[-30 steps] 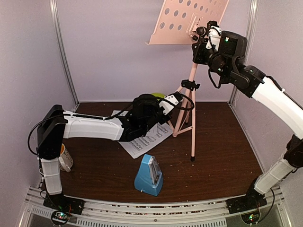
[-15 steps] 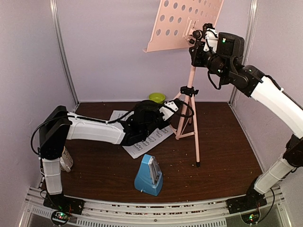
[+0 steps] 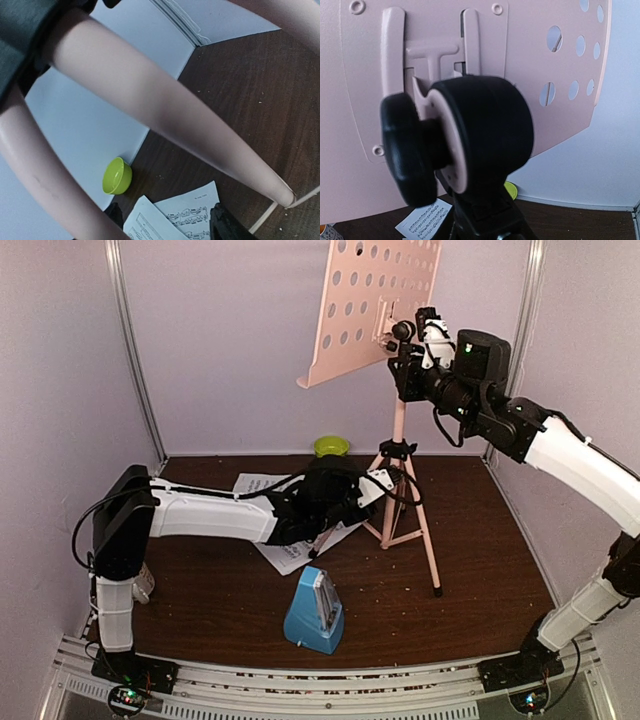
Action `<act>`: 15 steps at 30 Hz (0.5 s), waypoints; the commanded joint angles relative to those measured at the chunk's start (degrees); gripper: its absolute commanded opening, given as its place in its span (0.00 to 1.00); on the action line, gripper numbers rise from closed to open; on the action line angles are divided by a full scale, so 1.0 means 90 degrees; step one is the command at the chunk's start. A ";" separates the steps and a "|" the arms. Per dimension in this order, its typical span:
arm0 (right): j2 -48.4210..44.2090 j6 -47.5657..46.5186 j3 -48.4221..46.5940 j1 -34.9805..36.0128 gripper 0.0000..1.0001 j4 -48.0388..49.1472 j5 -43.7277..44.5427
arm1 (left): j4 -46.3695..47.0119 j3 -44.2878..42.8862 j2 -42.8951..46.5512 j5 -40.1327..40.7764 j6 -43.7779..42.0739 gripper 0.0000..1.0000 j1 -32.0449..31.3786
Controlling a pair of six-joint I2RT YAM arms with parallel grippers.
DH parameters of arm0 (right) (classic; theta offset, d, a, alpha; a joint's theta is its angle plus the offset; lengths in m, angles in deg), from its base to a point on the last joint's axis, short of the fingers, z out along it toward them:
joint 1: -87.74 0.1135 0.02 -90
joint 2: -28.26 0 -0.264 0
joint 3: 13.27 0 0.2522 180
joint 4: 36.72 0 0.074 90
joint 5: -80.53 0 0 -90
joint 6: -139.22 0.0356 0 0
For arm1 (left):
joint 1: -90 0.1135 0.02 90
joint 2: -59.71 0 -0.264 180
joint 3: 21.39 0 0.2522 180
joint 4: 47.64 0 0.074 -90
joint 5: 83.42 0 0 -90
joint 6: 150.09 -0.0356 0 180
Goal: Set up the instrument practice props
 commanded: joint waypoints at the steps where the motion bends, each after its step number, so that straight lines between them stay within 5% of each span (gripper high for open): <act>1: -0.0687 -0.0150 -0.0070 0.0016 0.00 0.1983 -0.0501 | 0.0340 0.0606 0.0913 -0.0245 0.0226 0.66 -0.0046; 15: -0.1224 0.0166 0.1282 -0.0473 0.00 0.3568 -0.2550 | 0.0429 0.2764 0.2643 -0.0076 0.1590 0.73 -0.0039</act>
